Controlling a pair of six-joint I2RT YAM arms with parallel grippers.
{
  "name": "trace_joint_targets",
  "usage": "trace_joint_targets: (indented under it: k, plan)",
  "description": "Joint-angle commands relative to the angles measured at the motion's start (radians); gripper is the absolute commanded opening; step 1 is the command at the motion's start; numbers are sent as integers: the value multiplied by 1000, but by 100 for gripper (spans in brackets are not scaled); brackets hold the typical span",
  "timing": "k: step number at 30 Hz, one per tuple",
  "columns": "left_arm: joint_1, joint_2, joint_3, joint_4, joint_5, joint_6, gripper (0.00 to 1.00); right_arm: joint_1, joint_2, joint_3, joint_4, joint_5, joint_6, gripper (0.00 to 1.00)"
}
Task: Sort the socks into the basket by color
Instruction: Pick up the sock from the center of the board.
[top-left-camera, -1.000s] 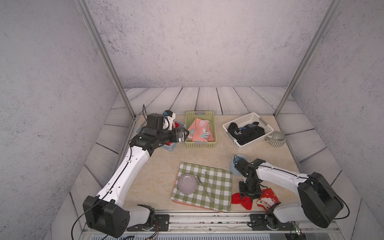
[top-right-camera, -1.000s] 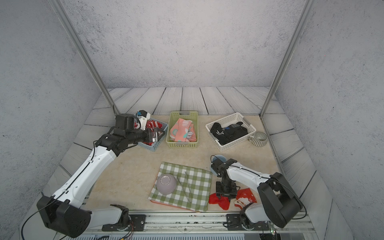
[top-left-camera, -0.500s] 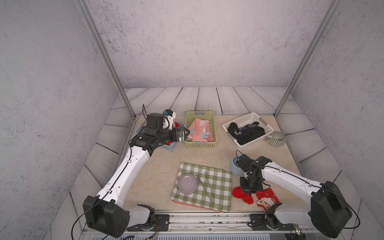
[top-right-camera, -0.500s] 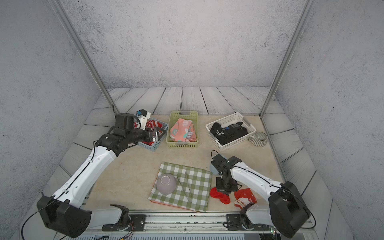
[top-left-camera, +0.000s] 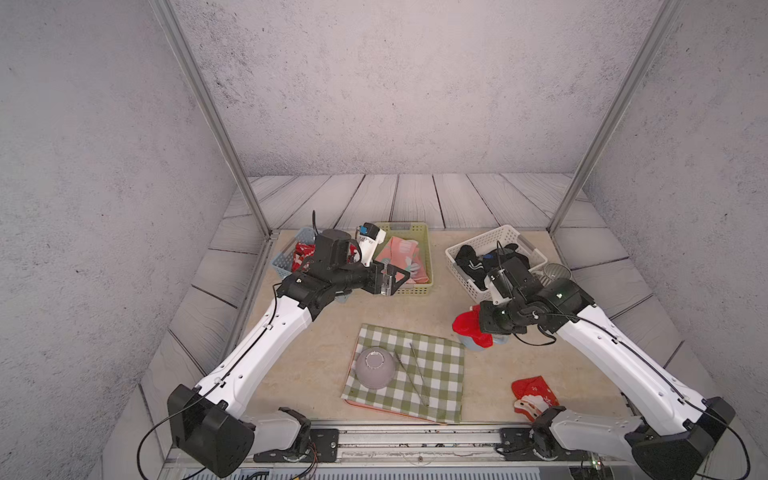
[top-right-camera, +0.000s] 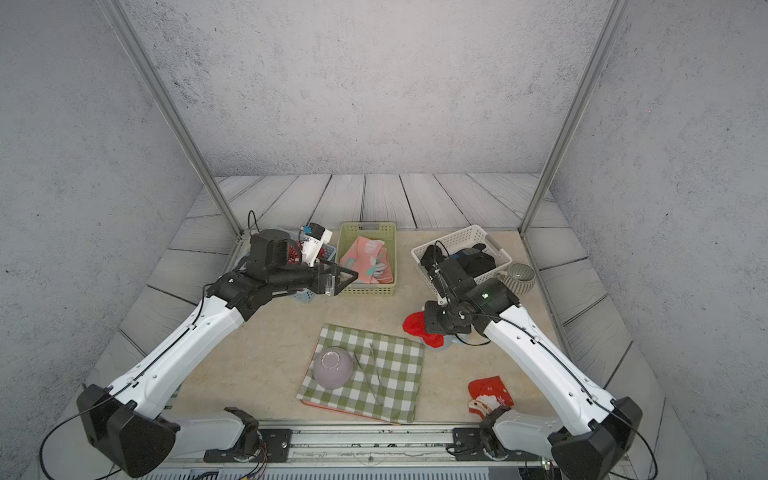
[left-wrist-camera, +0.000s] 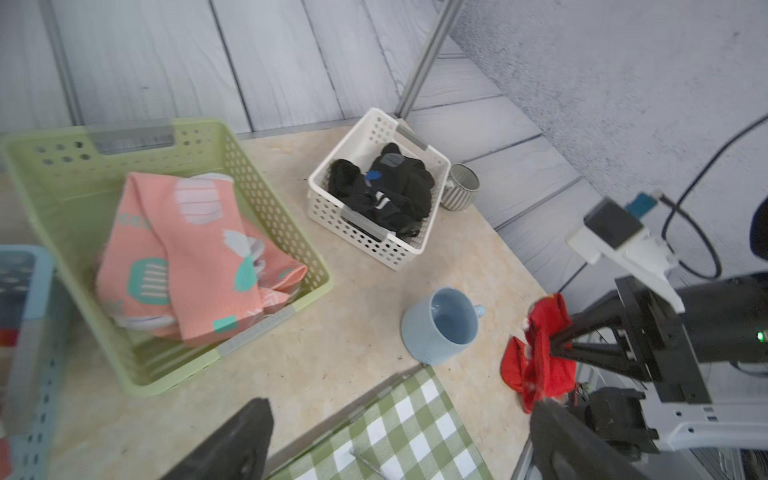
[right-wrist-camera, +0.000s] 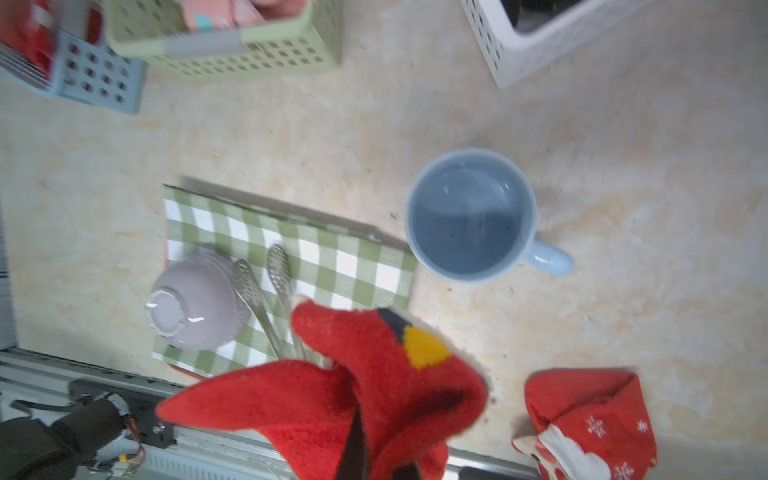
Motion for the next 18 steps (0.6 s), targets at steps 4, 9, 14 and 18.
trace_joint_targets:
  k: [4,9,14,18]
  plan:
    - [-71,-3,-64,198,142,-42,100,-21,110,165,131,-81,-97,0]
    - [-117,20,-83,307,178,-98,100,-24,186,268,199,-168,-108,0]
    - [-144,74,-59,369,211,-130,100,-23,226,327,242,-270,-113,0]
    - [-150,129,-20,372,230,-138,94,-23,220,327,277,-318,-113,0]
